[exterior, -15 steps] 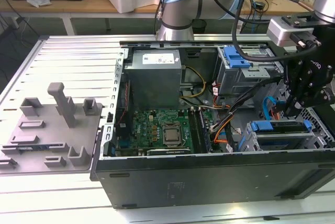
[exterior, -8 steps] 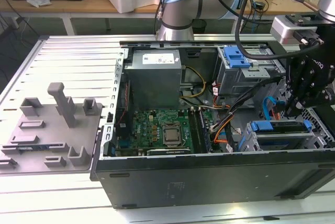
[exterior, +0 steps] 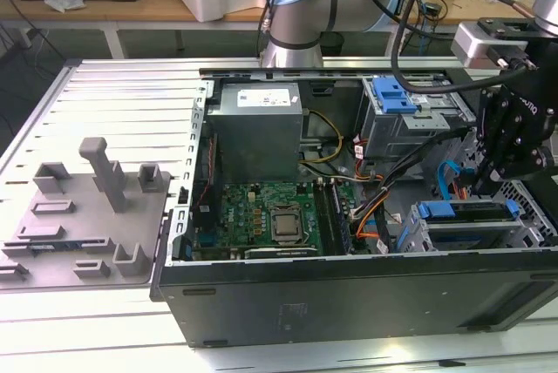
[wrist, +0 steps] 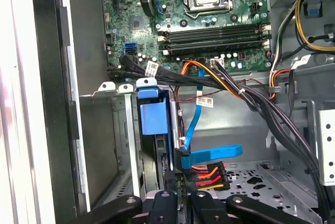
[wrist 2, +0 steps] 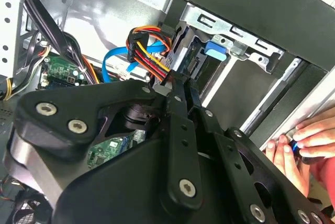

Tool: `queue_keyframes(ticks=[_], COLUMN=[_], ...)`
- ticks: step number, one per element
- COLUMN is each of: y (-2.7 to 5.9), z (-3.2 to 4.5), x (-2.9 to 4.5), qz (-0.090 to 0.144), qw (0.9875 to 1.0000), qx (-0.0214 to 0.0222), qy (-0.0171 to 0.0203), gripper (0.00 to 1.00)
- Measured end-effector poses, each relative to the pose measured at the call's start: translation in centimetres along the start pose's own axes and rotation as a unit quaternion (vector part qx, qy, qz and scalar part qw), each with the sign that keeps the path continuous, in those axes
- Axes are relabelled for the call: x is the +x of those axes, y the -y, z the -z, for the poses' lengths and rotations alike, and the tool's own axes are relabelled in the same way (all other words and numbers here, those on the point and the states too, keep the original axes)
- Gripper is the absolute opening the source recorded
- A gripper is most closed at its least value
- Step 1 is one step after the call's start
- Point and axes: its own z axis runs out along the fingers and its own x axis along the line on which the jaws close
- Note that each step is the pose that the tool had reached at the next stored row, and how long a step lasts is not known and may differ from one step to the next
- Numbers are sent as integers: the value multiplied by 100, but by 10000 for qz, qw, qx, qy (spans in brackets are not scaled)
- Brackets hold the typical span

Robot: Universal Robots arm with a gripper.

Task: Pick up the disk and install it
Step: 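Insert the first disk wire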

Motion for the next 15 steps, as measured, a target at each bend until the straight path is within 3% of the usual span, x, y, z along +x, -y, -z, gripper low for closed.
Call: queue_keyframes(ticks=[9, 15], y=[22, 77], z=[-1, -8], x=[-2, 65], qz=[70, 146], qw=[10000, 9999], qx=[3, 9], qy=[1, 1], gripper=[17, 17])
